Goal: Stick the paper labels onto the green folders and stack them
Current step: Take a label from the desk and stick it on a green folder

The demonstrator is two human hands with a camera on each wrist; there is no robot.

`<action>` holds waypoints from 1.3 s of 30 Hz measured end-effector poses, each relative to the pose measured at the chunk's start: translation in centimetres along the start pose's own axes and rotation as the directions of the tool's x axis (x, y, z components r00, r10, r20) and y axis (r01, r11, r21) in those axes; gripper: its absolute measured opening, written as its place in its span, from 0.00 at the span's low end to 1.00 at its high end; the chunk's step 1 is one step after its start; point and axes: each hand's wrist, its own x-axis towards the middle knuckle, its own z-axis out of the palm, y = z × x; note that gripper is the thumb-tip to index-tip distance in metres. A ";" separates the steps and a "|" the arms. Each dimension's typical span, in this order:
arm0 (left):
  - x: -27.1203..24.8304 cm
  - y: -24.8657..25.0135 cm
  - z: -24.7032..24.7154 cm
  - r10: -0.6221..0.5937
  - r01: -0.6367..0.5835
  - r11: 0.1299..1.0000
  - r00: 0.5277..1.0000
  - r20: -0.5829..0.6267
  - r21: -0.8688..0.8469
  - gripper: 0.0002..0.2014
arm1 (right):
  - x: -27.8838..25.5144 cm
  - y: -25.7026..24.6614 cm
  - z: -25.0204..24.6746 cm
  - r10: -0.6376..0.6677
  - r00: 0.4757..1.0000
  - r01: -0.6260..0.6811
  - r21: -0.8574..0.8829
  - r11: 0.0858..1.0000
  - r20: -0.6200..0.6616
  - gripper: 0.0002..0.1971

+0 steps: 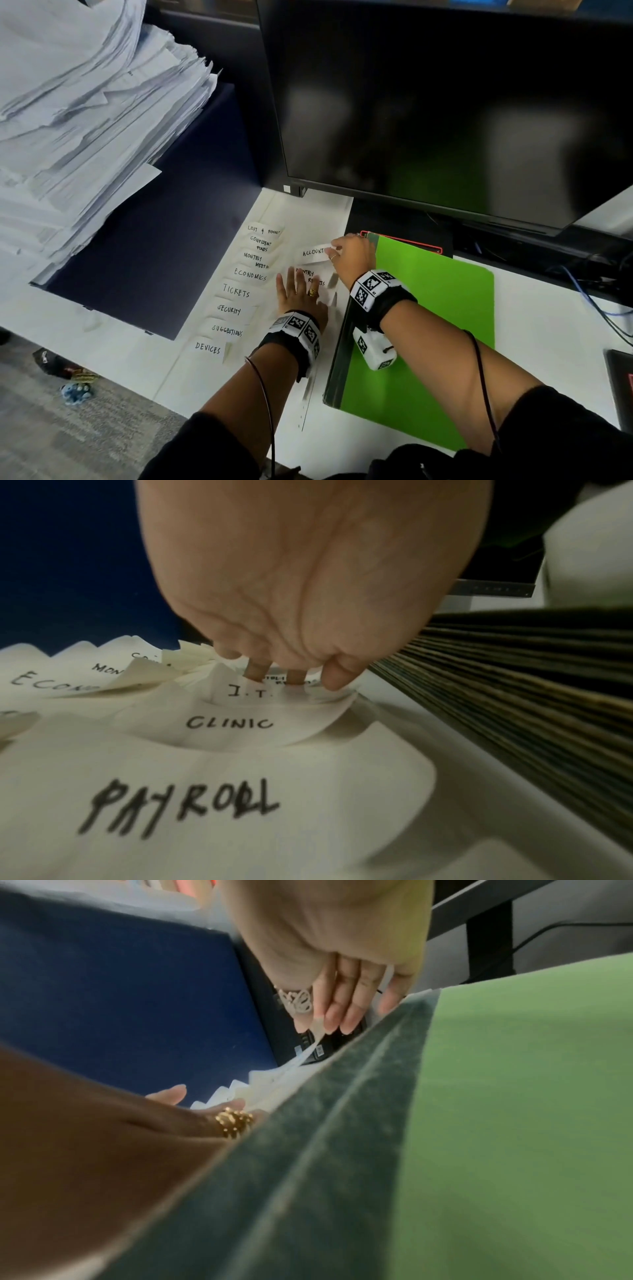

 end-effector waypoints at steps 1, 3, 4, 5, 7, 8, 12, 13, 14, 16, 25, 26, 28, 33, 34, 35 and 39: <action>0.1 0.0 -0.3 0.005 -0.005 1.000 1.000 -0.017 0.004 0.29 | 0.0 0.1 -0.2 0.040 0.998 -0.035 0.105 0.994 -0.045 0.10; 0.4 -0.1 -1.2 0.012 -0.012 1.000 0.998 -0.056 -0.014 0.27 | 0.0 0.3 -0.5 0.156 0.980 -0.112 0.305 0.946 -0.122 0.08; 0.6 -0.3 -1.9 0.015 -0.017 1.000 0.997 -0.071 -0.026 0.26 | -0.2 0.4 -0.7 0.217 0.965 -0.143 0.395 0.908 -0.150 0.08; 0.8 -0.4 -2.5 0.021 -0.024 0.999 0.996 -0.088 -0.033 0.25 | -0.4 0.7 -0.9 0.270 0.948 -0.164 0.471 0.867 -0.167 0.08; 0.9 -0.5 -4.1 0.037 -0.043 0.998 0.990 -0.136 -0.043 0.24 | -0.8 1.7 -1.7 0.352 0.919 -0.196 0.568 0.799 -0.178 0.10; 0.8 -0.4 -5.0 0.039 -0.051 0.997 0.983 -0.181 -0.062 0.24 | -0.9 2.4 -2.2 0.382 0.907 -0.208 0.604 0.770 -0.175 0.11; -0.2 1.8 -8.2 -0.011 -0.159 0.903 0.920 -0.392 -0.398 0.18 | -1.8 6.4 -4.6 0.483 0.860 -0.237 0.707 0.666 -0.167 0.16; -0.5 2.7 -8.8 -0.020 -0.217 0.843 0.903 -0.430 -0.493 0.17 | -2.1 7.5 -5.1 0.506 0.845 -0.251 0.704 0.664 -0.176 0.16; -0.8 3.7 -9.2 -0.015 -0.285 0.782 0.881 -0.474 -0.555 0.16 | -2.5 8.5 -5.6 0.521 0.832 -0.260 0.697 0.669 -0.190 0.16; -1.2 5.8 -9.9 0.030 -0.414 0.674 0.843 -0.538 -0.612 0.14 | -3.4 10.2 -6.1 0.551 0.811 -0.281 0.694 0.663 -0.198 0.17; 0.3 11.0 -9.4 0.026 -0.249 0.677 0.948 -0.316 -0.693 0.24 | -6.5 14.4 -6.7 0.615 0.768 -0.352 0.686 0.637 -0.176 0.17; 0.5 11.2 -9.4 0.019 -0.224 0.679 0.958 -0.288 -0.699 0.26 | -6.4 14.7 -6.6 0.617 0.768 -0.368 0.672 0.643 -0.169 0.16; 0.7 11.4 -9.3 0.006 -0.193 0.665 0.967 -0.253 -0.722 0.28 | -6.2 15.0 -6.4 0.619 0.769 -0.378 0.666 0.643 -0.160 0.15; 1.5 11.8 -8.6 -0.041 -0.137 0.642 0.977 -0.211 -0.754 0.23 | -5.1 15.0 -6.0 0.614 0.784 -0.423 0.645 0.637 -0.093 0.14; 1.7 11.8 -8.5 -0.052 -0.131 0.635 0.976 -0.211 -0.761 0.21 | -4.9 15.0 -5.9 0.612 0.787 -0.430 0.639 0.638 -0.082 0.14; 1.9 11.8 -8.4 -0.062 -0.128 0.630 0.975 -0.214 -0.766 0.19 | -4.8 15.0 -5.8 0.613 0.787 -0.438 0.634 0.638 -0.073 0.14; 2.4 12.0 -8.4 -0.061 -0.158 0.632 0.966 -0.251 -0.759 0.15 | -4.7 15.2 -5.5 0.635 0.769 -0.457 0.635 0.623 -0.069 0.15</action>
